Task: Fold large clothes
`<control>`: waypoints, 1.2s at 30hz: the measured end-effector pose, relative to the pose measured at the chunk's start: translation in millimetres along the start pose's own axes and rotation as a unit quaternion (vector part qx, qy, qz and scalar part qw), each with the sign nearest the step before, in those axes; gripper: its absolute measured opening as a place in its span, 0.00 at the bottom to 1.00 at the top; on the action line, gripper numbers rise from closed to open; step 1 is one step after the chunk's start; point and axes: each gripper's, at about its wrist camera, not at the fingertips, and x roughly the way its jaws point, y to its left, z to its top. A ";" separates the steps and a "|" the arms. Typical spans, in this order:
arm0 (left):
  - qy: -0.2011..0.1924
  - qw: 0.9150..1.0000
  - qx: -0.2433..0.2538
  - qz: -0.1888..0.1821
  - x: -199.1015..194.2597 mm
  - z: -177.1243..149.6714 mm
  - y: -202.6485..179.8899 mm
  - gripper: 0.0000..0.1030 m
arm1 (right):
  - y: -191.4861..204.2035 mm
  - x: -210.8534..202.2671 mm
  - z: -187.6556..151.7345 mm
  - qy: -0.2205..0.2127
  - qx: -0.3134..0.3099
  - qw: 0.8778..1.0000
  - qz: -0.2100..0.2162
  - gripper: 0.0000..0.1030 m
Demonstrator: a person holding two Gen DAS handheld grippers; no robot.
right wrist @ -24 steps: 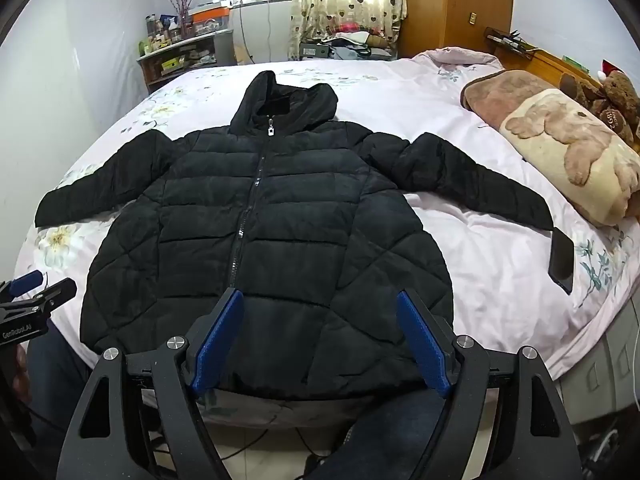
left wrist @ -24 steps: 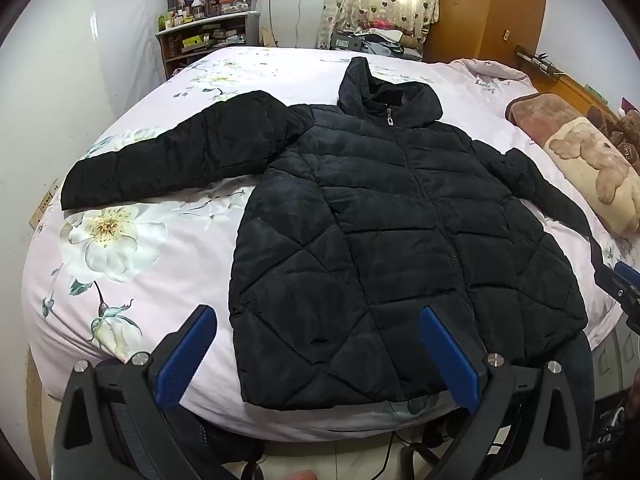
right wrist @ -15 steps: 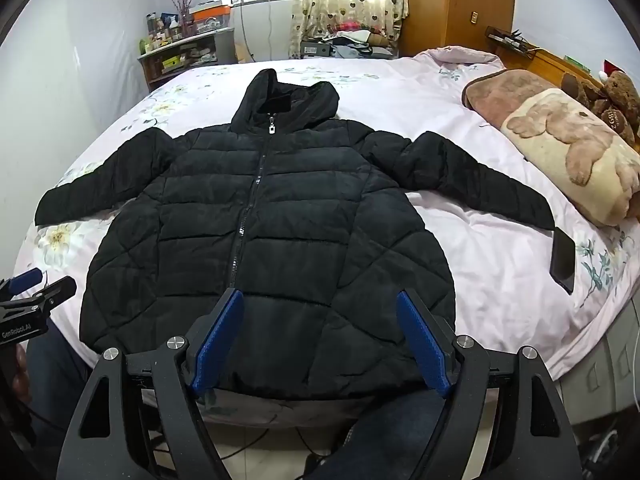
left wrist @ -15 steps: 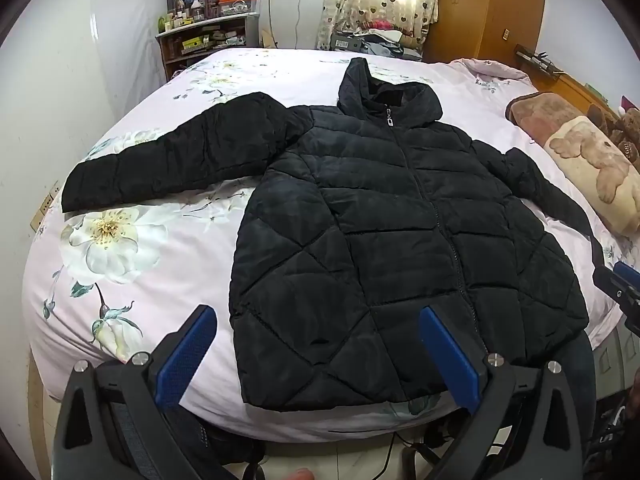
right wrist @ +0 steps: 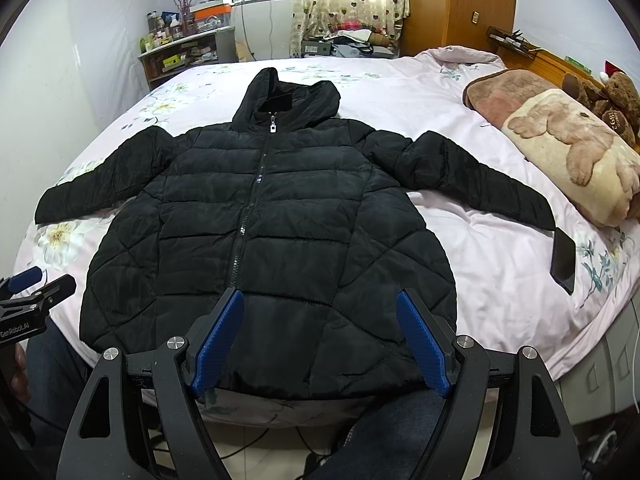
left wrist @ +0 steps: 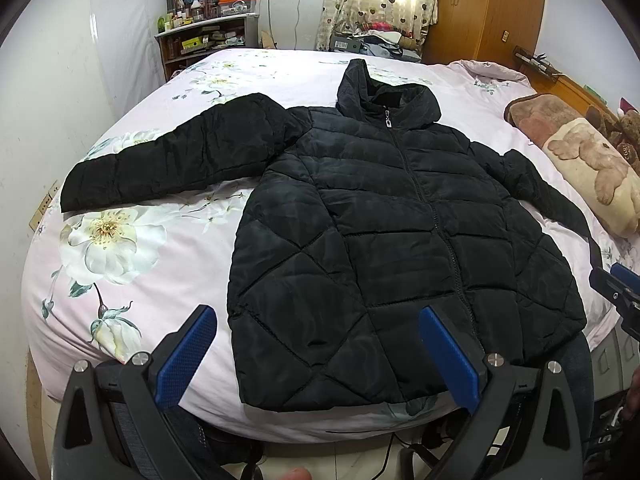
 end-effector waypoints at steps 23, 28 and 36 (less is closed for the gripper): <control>0.001 1.000 -0.001 -0.001 -1.3 0.2 -3.1 0.99 | 1.2 -0.1 -0.6 0.001 0.000 1.000 0.000 0.76; 0.000 1.000 0.001 0.000 -2.5 -1.5 -9.4 0.99 | 0.4 -1.5 1.3 0.001 0.000 1.000 0.000 0.76; 0.002 1.000 0.000 -0.002 -1.7 -3.2 -13.3 0.99 | 0.6 -0.3 0.0 0.002 0.000 1.000 0.000 0.76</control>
